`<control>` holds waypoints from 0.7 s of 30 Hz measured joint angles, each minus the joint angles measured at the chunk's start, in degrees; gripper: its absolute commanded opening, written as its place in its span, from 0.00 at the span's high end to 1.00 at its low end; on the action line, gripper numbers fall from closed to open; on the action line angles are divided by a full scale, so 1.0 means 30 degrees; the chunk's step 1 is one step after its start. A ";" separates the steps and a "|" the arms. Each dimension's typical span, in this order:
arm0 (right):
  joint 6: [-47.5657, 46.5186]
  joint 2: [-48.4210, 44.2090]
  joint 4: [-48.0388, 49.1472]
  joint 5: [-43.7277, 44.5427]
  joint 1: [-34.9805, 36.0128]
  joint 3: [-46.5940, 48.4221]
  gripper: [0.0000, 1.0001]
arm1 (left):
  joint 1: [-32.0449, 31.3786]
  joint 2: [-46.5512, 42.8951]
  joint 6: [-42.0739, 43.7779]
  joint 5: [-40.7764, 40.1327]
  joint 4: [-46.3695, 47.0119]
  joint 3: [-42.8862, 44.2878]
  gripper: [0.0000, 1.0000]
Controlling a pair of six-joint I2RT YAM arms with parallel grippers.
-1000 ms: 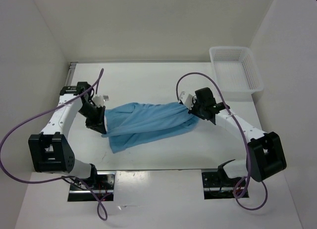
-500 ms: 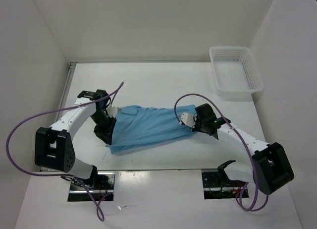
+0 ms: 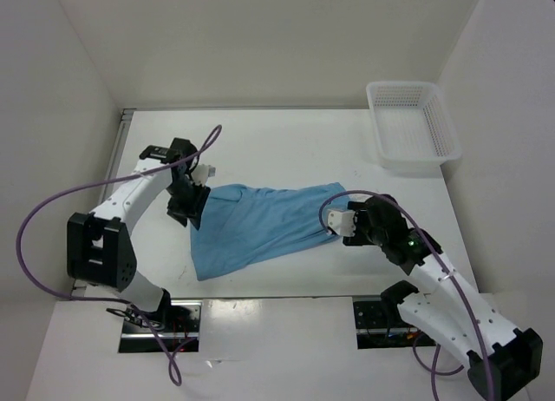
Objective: Fold and stack the shorts
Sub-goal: Fold the shorts
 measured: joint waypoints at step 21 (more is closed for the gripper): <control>0.2871 0.8291 0.1894 -0.1552 0.1137 0.2339 0.42 | 0.0328 0.7606 -0.0015 -0.3016 0.6375 0.1421 0.93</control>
